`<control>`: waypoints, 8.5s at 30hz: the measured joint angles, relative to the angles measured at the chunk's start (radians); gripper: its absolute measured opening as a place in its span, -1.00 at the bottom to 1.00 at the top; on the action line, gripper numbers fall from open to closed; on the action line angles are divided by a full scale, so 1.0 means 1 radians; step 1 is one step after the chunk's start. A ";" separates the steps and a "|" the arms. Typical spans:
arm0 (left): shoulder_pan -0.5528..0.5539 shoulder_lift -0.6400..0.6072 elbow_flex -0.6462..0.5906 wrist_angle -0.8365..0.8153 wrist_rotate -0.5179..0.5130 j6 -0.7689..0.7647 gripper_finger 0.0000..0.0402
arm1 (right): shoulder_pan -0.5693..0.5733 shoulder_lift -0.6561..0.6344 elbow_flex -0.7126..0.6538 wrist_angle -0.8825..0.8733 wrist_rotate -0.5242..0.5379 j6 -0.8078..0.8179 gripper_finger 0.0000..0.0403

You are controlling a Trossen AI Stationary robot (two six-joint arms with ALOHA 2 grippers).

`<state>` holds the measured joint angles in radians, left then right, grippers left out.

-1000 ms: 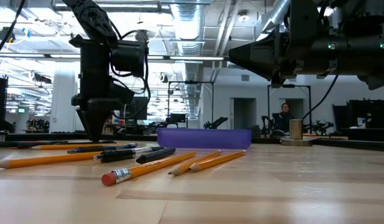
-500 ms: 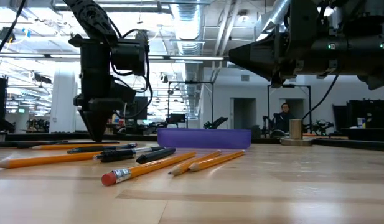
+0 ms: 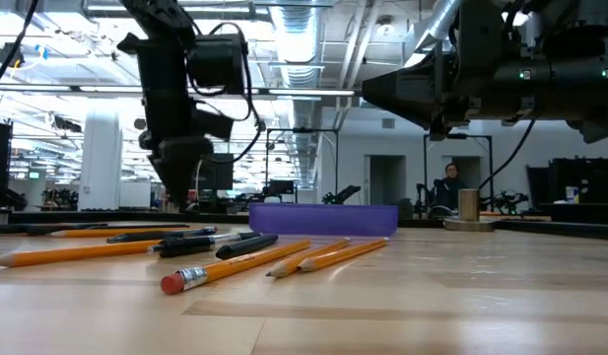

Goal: Pick & place school supplies into a supply box
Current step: Put the black pen into the the purple supply box

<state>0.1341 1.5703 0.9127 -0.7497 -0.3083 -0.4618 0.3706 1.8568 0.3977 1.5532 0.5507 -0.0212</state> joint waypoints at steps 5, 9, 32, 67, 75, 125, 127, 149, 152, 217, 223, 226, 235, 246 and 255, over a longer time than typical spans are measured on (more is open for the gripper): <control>-0.045 0.000 0.020 -0.002 0.053 0.008 -0.48 | 0.000 0.000 0.000 -0.005 0.000 0.011 -0.64; -0.059 0.000 0.019 -0.045 0.057 0.005 -0.48 | 0.000 0.000 0.000 -0.009 0.000 0.022 -0.64; -0.061 0.002 -0.034 0.003 0.070 -0.038 -0.48 | 0.000 0.000 0.000 -0.012 0.000 0.023 -0.64; -0.061 0.002 -0.034 -0.001 0.041 -0.054 -0.48 | 0.000 0.000 0.000 -0.012 0.000 0.023 -0.64; -0.061 0.002 -0.034 -0.001 0.014 -0.055 -0.48 | 0.000 0.000 0.000 -0.012 0.000 0.023 -0.64; -0.060 0.003 -0.150 0.115 0.015 -0.062 -0.23 | 0.000 0.000 0.002 -0.012 -0.001 0.032 -0.64; -0.059 0.003 -0.150 0.115 0.015 -0.062 -0.23 | 0.000 0.000 0.006 -0.013 -0.001 0.031 -0.64; -0.038 0.003 -0.150 0.120 -0.055 -0.105 -0.32 | 0.000 0.000 0.017 -0.034 -0.001 0.029 -0.64; -0.038 0.003 -0.150 0.120 -0.046 -0.109 -0.45 | 0.000 0.000 0.017 -0.034 -0.001 0.029 -0.64; -0.024 -0.006 -0.221 0.221 0.083 -0.183 -0.73 | 0.000 0.000 0.017 -0.034 -0.001 0.022 -0.64; -0.019 -0.012 -0.249 0.246 0.065 -0.211 -0.73 | 0.000 0.000 0.017 -0.034 -0.001 0.022 -0.64; -0.019 -0.011 -0.241 0.252 0.064 -0.202 -0.75 | 0.000 0.000 0.016 -0.034 -0.001 0.022 -0.64; -0.031 -0.001 -0.210 0.237 0.025 -0.177 -0.94 | 0.000 0.000 0.016 -0.034 -0.001 0.022 -0.64; -0.065 0.002 -0.199 0.244 -0.046 -0.177 -0.91 | 0.000 0.000 0.016 -0.034 -0.001 0.022 -0.64; -0.074 0.005 -0.125 0.246 -0.083 -0.143 -0.87 | 0.000 0.000 0.016 -0.034 -0.001 0.022 -0.64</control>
<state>0.0605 1.5749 0.7881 -0.5035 -0.3909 -0.6045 0.3706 1.8567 0.4141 1.5190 0.5495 0.0006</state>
